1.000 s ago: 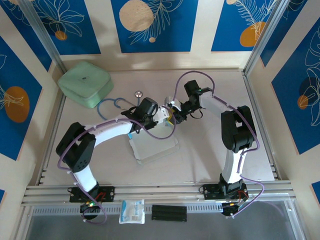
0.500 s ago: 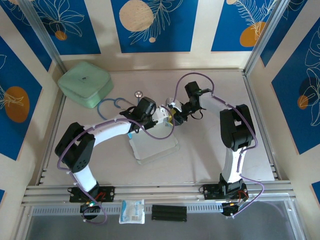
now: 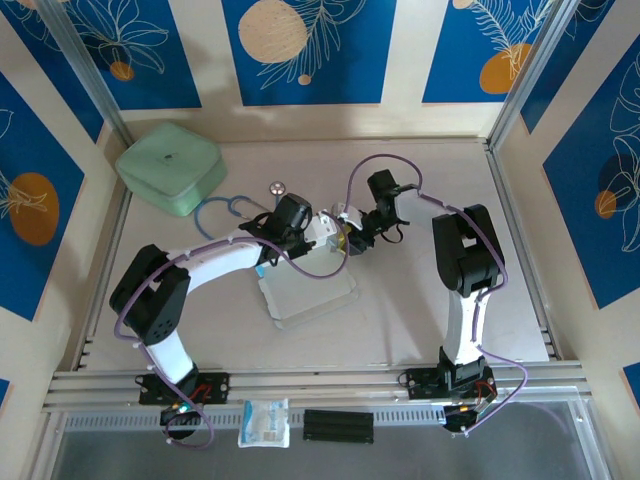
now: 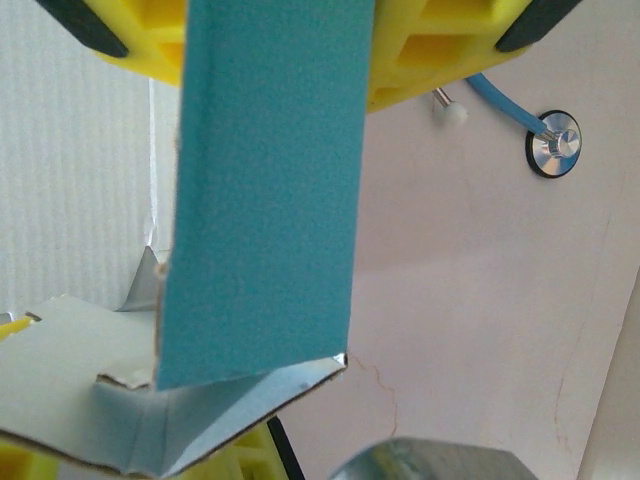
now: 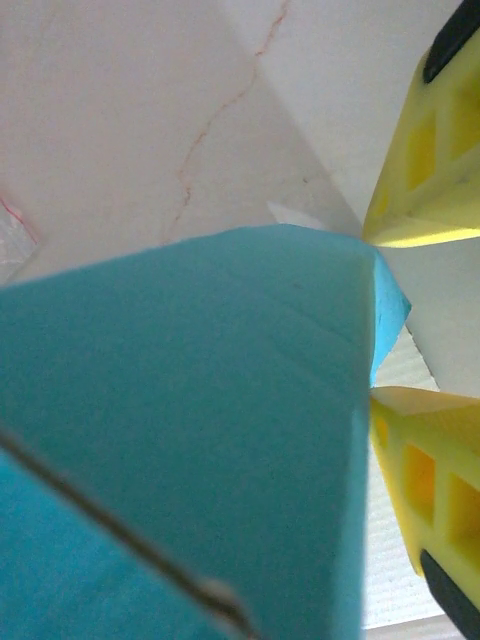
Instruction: Fold the paper box
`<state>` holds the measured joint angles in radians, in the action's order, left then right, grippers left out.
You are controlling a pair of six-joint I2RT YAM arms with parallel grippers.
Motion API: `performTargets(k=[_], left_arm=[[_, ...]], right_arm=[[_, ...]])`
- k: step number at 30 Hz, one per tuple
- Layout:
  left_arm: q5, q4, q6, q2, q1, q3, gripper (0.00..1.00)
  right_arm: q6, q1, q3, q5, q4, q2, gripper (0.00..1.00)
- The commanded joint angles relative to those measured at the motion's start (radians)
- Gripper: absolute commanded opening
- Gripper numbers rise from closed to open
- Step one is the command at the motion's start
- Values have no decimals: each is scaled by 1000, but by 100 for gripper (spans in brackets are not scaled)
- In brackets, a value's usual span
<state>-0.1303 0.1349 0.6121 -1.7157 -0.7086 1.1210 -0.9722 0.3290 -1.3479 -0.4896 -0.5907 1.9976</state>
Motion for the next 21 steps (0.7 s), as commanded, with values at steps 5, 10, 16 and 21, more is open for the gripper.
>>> performTargets(k=[5, 10, 16, 21], left_arm=[[96, 48, 4, -47, 5, -26, 25], [107, 52, -5, -52, 6, -19, 25], [109, 58, -6, -58, 5, -9, 25], [100, 51, 5, -47, 3, -18, 25]], right_arm=[[-17, 17, -51, -93, -31, 6, 39], [-39, 22, -88, -123, -101, -6, 38], [-41, 32, -102, -145, -112, -20, 33], [-22, 49, -114, -97, -92, -10, 29]])
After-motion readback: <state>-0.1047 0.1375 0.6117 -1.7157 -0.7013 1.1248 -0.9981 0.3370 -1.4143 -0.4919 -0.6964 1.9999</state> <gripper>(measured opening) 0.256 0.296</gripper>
